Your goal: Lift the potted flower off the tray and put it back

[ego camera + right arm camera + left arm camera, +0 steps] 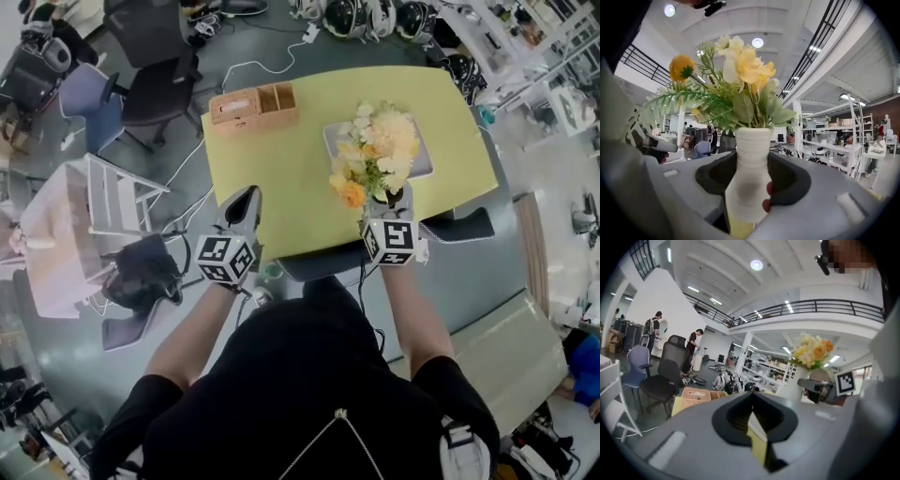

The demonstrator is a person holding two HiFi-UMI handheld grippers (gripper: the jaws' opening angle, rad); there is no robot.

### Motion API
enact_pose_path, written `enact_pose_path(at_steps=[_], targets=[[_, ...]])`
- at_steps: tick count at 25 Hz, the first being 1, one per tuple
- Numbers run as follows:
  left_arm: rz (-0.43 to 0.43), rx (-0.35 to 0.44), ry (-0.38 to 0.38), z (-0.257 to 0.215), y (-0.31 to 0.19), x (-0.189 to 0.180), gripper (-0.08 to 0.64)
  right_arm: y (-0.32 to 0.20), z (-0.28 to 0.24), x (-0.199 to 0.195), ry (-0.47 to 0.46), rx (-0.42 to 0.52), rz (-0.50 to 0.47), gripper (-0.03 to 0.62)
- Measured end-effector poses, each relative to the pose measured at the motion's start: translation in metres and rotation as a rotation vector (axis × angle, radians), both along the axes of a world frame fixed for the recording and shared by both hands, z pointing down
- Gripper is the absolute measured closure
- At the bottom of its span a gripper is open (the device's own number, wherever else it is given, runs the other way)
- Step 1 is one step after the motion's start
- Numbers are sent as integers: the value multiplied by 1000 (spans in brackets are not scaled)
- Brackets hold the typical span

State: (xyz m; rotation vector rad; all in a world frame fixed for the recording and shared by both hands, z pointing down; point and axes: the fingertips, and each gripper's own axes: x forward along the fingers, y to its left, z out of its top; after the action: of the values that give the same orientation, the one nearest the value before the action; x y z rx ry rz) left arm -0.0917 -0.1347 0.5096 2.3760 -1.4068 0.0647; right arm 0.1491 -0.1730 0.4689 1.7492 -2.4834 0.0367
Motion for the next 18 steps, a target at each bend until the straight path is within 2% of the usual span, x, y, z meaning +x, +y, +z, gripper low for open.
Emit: enact_pose_path(at_steps=[10, 18], targets=[[-8, 65, 4, -21, 59, -84, 552, 100, -35, -112, -7, 12, -83, 379], [8, 99, -2, -52, 92, -126, 552, 148, -59, -172, -31, 2, -144, 379]])
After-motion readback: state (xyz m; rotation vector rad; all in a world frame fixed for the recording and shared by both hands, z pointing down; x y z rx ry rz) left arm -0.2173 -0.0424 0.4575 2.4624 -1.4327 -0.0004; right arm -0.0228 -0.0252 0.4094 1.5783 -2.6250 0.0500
